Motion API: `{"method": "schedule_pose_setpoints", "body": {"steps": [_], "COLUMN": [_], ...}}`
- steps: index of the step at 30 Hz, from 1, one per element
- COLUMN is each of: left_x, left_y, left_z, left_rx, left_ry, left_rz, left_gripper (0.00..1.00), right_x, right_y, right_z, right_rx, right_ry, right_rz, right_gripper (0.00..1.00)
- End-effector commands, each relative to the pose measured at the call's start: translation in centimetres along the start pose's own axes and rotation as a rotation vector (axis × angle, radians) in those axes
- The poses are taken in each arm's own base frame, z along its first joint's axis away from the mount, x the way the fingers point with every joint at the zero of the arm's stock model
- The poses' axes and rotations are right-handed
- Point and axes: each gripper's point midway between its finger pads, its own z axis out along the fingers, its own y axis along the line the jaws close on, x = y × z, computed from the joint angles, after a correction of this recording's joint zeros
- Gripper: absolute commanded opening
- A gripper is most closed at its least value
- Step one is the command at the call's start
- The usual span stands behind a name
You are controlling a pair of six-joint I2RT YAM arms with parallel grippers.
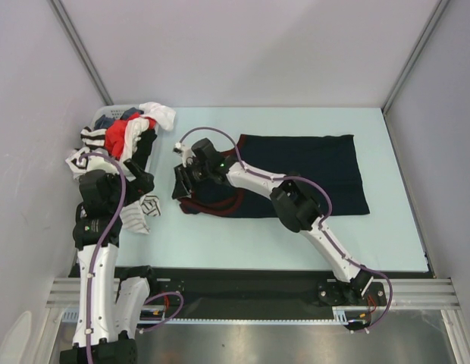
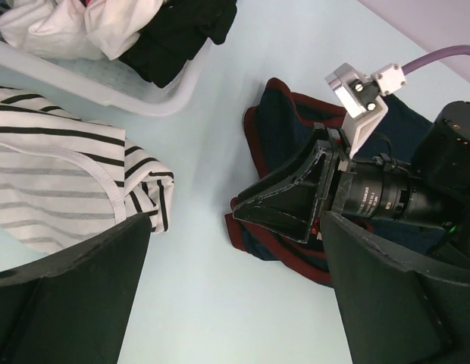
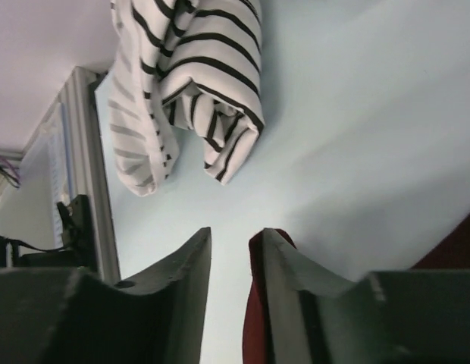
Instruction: Fold and stack the tank tops
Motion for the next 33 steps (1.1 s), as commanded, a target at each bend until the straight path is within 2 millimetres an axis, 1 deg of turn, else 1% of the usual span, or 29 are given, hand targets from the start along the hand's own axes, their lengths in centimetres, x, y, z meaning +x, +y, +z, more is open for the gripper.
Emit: {"method": "schedule_pose_setpoints", "body": {"steps": [1,2,3,5,6,7,8,9,10,11,12,14,16,18,19,20,21,22,23,24,25,26,27,28,29,30,31,32,33], "left_x": [-1.4,-1.3,-1.3,-1.1,-1.0,-0.9,-0.7,-0.6,-0.5,-0.4,-0.1,0.5,1.2,2.1,2.9,3.3,3.8,4.4,4.9,5.2,5.5,6.1,6.3,6.6,7.8,7.8,8.4,10.1,10.1], "left_y": [-0.2,-0.1,-0.1,-0.1,-0.1,-0.1,-0.1,-0.1,-0.1,-0.1,-0.2,-0.2,-0.4,-0.5,-0.9,-1.2,-1.6,-2.6,-2.9,-3.4,-4.1,-4.3,-4.7,-4.7,-4.1,-4.4,-4.3,-3.5,-3.8], "left_z": [-0.4,-0.3,-0.2,0.0,0.2,0.3,0.6,0.7,0.8,1.0,1.1,1.7,2.1,2.7,3.1,3.3,3.4,3.5,3.7,3.8,3.9,4.2,4.5,4.9,5.2,5.8,6.2,6.6,7.1], "left_rx": [0.001,-0.001,0.0,-0.001,0.002,0.002,0.002,0.004,0.005,0.006,0.01,0.015,0.019,0.009,0.009,0.011,0.016,0.036,0.04,0.048,0.062,0.062,0.074,0.071,0.061,0.071,0.07,0.057,0.069], "left_ry": [-0.039,-0.033,-0.031,-0.023,-0.014,-0.006,0.007,0.015,0.02,0.029,0.039,0.061,0.088,0.122,0.149,0.163,0.178,0.191,0.206,0.211,0.21,0.224,0.219,0.222,0.24,0.218,0.222,0.248,0.226], "left_rz": [0.026,0.026,0.026,0.028,0.027,0.028,0.025,0.024,0.02,0.018,0.016,0.013,0.016,0.022,0.032,0.037,0.041,0.048,0.05,0.049,0.044,0.04,0.024,0.013,0.001,-0.032,-0.049,-0.062,-0.093], "left_gripper": [1.0,1.0,1.0,1.0,1.0,1.0,1.0,1.0,1.0,1.0,1.0,1.0,1.0,1.0,1.0,1.0,1.0,1.0,1.0,1.0,1.0,1.0,1.0,1.0,1.0,1.0,1.0,1.0,1.0], "right_x": [-0.6,-1.6,-1.2,-2.3,-3.5,-3.9,-4.5,-6.4,-6.1,-6.6,-7.8,-7.7,-8.4,-7.7,-8.0,-7.1,-6.7,-6.5,-5.1,-4.6,-4.3,-4.0,-2.2,-1.6,-1.2,-0.6,0.5,0.6,1.0], "right_y": [-0.4,0.0,-0.2,0.0,0.9,1.1,1.4,2.9,3.0,3.0,4.5,4.8,6.0,5.3,5.5,4.6,3.8,2.8,2.2,1.6,0.4,0.4,-0.8,-1.9,-2.2,-2.9,-4.1,-4.6,-5.1], "right_z": [0.0,-0.6,-0.8,-1.8,-2.9,-3.6,-4.4,-5.9,-6.5,-7.4,-8.8,-10.0,-11.4,-12.2,-13.1,-13.4,-14.2,-15.0,-16.0,-16.7,-17.8,-19.0,-19.3,-20.2,-20.8,-21.1,-21.6,-21.9,-21.9], "right_rx": [0.054,0.074,0.086,0.111,0.112,0.119,0.124,0.112,0.114,0.115,0.104,0.097,0.092,0.118,0.136,0.16,0.187,0.235,0.271,0.3,0.347,0.373,0.409,0.45,0.469,0.49,0.533,0.553,0.567], "right_ry": [-0.011,-0.04,-0.046,-0.078,-0.101,-0.11,-0.128,-0.175,-0.173,-0.191,-0.227,-0.233,-0.253,-0.245,-0.258,-0.238,-0.237,-0.246,-0.235,-0.238,-0.251,-0.258,-0.229,-0.228,-0.221,-0.211,-0.2,-0.202,-0.195], "right_rz": [-0.013,-0.03,-0.032,-0.05,-0.074,-0.078,-0.085,-0.109,-0.103,-0.106,-0.13,-0.129,-0.142,-0.121,-0.111,-0.083,-0.06,-0.039,-0.015,-0.006,0.006,-0.015,0.003,0.007,-0.008,-0.008,0.007,0.004,0.001], "right_gripper": [0.41,0.43,0.45,0.52,0.54,0.6,0.62,0.62,0.63,0.63,0.64,0.73,0.75,0.73,0.65,0.6,0.55,0.49,0.48,0.48,0.48,0.5,0.53,0.54,0.54,0.54,0.54,0.53,0.53]}}
